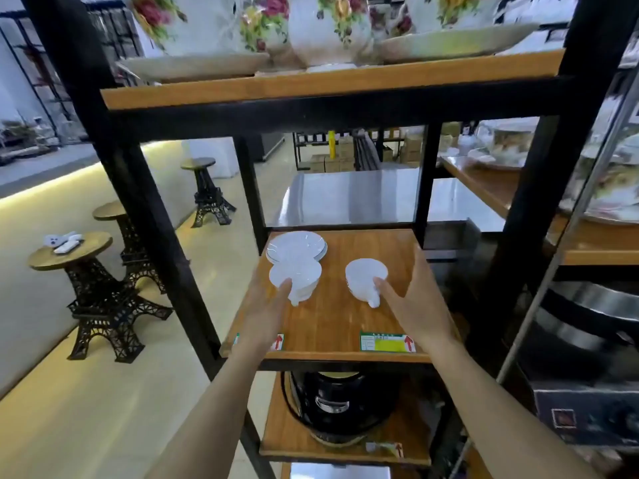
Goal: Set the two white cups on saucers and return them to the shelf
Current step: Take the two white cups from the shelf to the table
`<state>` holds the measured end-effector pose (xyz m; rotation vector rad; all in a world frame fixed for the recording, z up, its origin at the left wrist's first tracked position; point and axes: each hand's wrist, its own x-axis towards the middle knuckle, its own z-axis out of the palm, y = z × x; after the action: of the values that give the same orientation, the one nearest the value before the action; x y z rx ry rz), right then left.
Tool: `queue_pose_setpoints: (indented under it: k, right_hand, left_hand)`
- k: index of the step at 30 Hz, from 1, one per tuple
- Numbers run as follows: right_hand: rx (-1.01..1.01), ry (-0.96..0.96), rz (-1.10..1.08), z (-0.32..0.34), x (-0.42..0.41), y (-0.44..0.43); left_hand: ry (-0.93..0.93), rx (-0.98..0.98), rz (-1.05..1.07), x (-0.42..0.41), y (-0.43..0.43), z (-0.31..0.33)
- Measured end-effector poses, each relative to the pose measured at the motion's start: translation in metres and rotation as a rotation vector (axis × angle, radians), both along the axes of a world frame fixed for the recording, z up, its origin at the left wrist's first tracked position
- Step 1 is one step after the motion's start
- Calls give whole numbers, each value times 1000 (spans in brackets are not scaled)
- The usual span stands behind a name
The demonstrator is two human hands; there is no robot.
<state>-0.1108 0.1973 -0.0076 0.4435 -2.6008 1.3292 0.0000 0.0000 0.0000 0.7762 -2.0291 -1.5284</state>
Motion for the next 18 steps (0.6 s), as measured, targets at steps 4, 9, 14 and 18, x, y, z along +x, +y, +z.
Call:
queue_pose_setpoints:
  k: [4,9,14,18]
  right_hand:
    - [-124,-392,76,-15,-8,-7]
    - [-540,-915,116,-22,-15,-7]
    - [-614,-1062,192,-16,-21,-8]
    - [-602,-1097,229,-14,-19,-11]
  left_hand:
    - [-95,580,-52,-5,-5,-7]
    - [-112,853,-98,-17,-12,-16]
    - [-84,917,-123,-28,-15,-19]
    - [-94,904,-108,-32,-15,-25]
